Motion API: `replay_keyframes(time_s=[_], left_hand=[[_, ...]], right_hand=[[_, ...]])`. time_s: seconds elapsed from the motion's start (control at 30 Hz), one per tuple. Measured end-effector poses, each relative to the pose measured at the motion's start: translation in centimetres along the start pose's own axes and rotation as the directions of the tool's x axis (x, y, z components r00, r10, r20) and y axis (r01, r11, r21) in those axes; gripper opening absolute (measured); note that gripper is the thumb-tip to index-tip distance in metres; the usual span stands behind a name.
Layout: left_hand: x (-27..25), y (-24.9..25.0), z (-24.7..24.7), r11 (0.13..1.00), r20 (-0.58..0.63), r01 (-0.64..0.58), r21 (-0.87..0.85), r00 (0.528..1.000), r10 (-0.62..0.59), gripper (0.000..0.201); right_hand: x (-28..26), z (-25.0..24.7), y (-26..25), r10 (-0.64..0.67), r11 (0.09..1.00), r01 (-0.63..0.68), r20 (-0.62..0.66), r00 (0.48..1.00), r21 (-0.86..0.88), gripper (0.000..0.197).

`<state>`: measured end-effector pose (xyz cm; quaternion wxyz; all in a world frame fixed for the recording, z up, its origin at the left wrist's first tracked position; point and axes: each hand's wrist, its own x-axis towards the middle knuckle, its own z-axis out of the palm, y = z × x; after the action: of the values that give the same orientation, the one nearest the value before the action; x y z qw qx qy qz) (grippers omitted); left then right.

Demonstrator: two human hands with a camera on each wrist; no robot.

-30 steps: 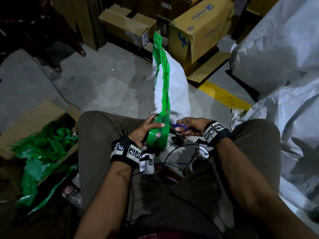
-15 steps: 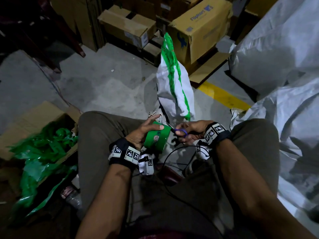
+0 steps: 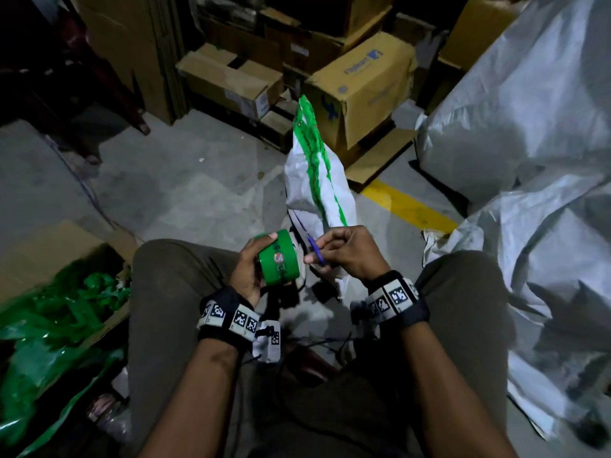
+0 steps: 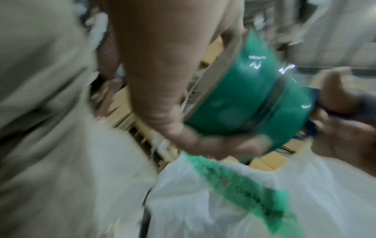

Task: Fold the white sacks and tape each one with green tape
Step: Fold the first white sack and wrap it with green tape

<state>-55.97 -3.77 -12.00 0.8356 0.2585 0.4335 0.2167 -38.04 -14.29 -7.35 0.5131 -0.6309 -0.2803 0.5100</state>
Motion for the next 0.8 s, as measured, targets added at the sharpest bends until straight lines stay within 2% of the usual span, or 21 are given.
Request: replay_keyframes(time_s=[0.07, 0.1, 0.17, 0.2, 0.27, 0.33, 0.37, 0.43, 0.5, 0.57, 0.63, 0.7, 0.73, 0.8], left_hand=[[-0.7, 0.4, 1.0, 0.996, 0.101, 0.004, -0.092, 0.995, 0.005, 0.057], [-1.0, 0.6, 1.4, 0.991, 0.131, 0.008, -0.133, 0.991, 0.01, 0.059], [-1.7, 0.9, 2.5, 0.984, 0.188, 0.008, -0.179, 0.982, 0.026, 0.072], [-2.3, 1.0, 3.3, 0.984, 0.246, 0.011, -0.176, 0.969, 0.034, 0.079], [-3.5, 1.4, 5.5, 0.992, 0.375, 0.007, -0.126, 0.926, 0.041, 0.086], [-4.2, 1.7, 7.6, 0.999, 0.471, 0.012, -0.039, 0.882, 0.008, 0.09], [-4.6, 1.9, 8.4, 1.0, 0.473, 0.015, -0.008, 0.881, -0.009, 0.091], [-4.8, 2.3, 9.5, 1.0, 0.461, 0.016, 0.018, 0.887, -0.022, 0.092], [-4.8, 2.7, 9.9, 0.998, 0.457, 0.018, 0.052, 0.888, -0.04, 0.09], [-4.2, 2.9, 9.8, 0.995, 0.472, 0.057, 0.087, 0.877, -0.092, 0.092], [-3.9, 3.0, 9.8, 0.989, 0.486, 0.084, 0.125, 0.864, -0.135, 0.094], [-3.6, 2.9, 9.9, 0.983, 0.503, 0.097, 0.158, 0.849, -0.165, 0.092], [-3.4, 2.8, 9.9, 0.981, 0.515, 0.104, 0.163, 0.839, -0.174, 0.092], [-3.0, 2.5, 9.8, 0.979, 0.539, 0.124, 0.162, 0.82, -0.193, 0.095]], right_hand=[[-0.2, -0.2, -0.8, -0.084, 0.996, 0.087, -0.14, 0.987, 0.016, 0.04], [-0.2, -0.6, -1.0, -0.112, 0.993, 0.115, -0.229, 0.967, 0.001, 0.039], [0.0, -1.6, -1.1, -0.155, 0.987, 0.129, -0.358, 0.921, -0.097, 0.038], [0.1, -2.1, -0.9, -0.189, 0.976, 0.129, -0.381, 0.905, -0.178, 0.035], [0.2, -2.7, -0.2, -0.327, 0.897, 0.165, -0.366, 0.871, -0.409, 0.029], [-0.1, -2.5, 0.3, -0.522, 0.726, 0.22, -0.314, 0.793, -0.651, 0.021], [-0.2, -2.3, 0.4, -0.593, 0.644, 0.245, -0.271, 0.758, -0.725, 0.017], [-0.5, -2.2, 0.4, -0.658, 0.562, 0.273, -0.221, 0.72, -0.781, 0.013], [-0.5, -2.5, 0.4, -0.685, 0.543, 0.281, -0.224, 0.693, -0.792, 0.019], [-0.6, -2.9, 0.6, -0.669, 0.56, 0.272, -0.234, 0.705, -0.782, 0.022], [-0.9, -3.6, 0.6, -0.56, 0.697, 0.278, -0.261, 0.786, -0.661, 0.02], [-1.1, -4.2, 0.6, -0.367, 0.872, 0.229, -0.267, 0.891, -0.434, 0.022], [-1.2, -4.6, 0.5, -0.281, 0.927, 0.194, -0.252, 0.926, -0.32, 0.024], [-1.3, -5.4, 0.3, -0.152, 0.98, 0.124, -0.179, 0.972, -0.158, 0.024]])
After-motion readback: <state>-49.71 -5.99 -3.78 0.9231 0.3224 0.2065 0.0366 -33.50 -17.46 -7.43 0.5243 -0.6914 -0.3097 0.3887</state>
